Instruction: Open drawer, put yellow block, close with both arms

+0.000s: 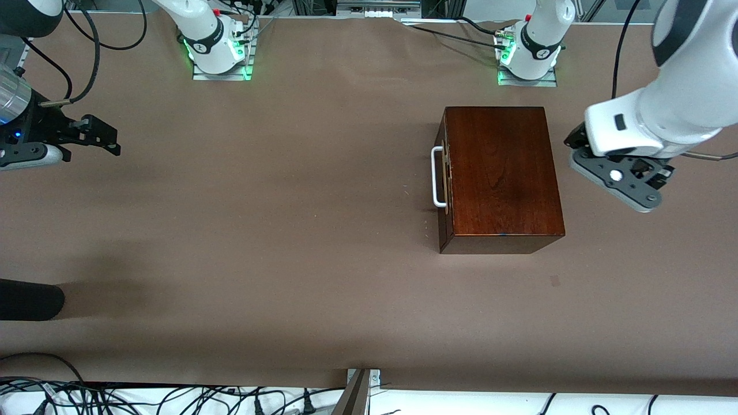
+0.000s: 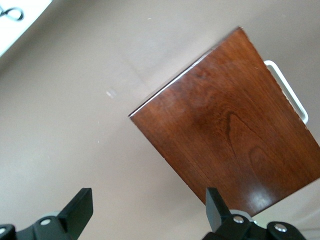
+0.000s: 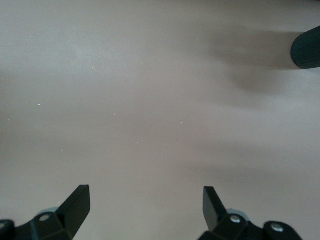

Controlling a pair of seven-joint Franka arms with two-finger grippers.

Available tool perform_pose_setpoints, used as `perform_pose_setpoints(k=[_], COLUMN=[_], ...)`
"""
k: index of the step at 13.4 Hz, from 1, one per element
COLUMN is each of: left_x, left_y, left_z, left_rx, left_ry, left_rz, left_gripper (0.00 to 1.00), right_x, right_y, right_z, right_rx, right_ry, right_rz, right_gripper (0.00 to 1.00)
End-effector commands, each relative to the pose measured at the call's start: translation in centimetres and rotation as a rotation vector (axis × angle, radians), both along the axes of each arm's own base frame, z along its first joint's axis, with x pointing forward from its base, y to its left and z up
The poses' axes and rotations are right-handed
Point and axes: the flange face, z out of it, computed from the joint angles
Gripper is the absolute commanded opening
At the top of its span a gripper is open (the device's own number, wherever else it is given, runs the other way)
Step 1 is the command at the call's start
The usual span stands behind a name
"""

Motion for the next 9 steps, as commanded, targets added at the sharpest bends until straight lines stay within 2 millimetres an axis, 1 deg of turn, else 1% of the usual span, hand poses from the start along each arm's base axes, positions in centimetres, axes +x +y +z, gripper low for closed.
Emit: perform_pose_setpoints(k=[1, 2, 3, 5, 6, 9], left_x=[-1.5, -2.5, -3.2, -4.1, -4.5, -5.1], left_y=[0.1, 0.9, 2.8, 6.5, 7.6, 8.5], left_z=[0.3, 0.8, 0.0, -0.7, -0.9, -0.2], left_rx=[0.024, -0.006, -0.041, -0.081, -0.076, -0.096], left_ry=[-0.019, -0.060, -0.060, -0.046, -0.047, -0.146], left_rz=[0.182, 0.255, 0.337, 0.428, 0.452, 0.456], left_gripper=[1.00, 1.00, 1.00, 1.00, 1.00, 1.00], right_x=[0.1, 0.1, 0.1, 0.1, 0.1, 0.1], right_y=[0.0, 0.0, 0.0, 0.0, 0.0, 0.0], right_z=[0.5, 0.4, 0.4, 0.4, 0.4, 0.4], right_rx=[0.007, 0.007, 0.007, 0.007, 0.007, 0.007], right_ry=[0.002, 0.004, 0.004, 0.004, 0.004, 0.004], right_rz=[-0.014, -0.012, -0.012, -0.014, -0.014, -0.014], right_gripper=[1.00, 1.00, 1.00, 1.00, 1.00, 1.00])
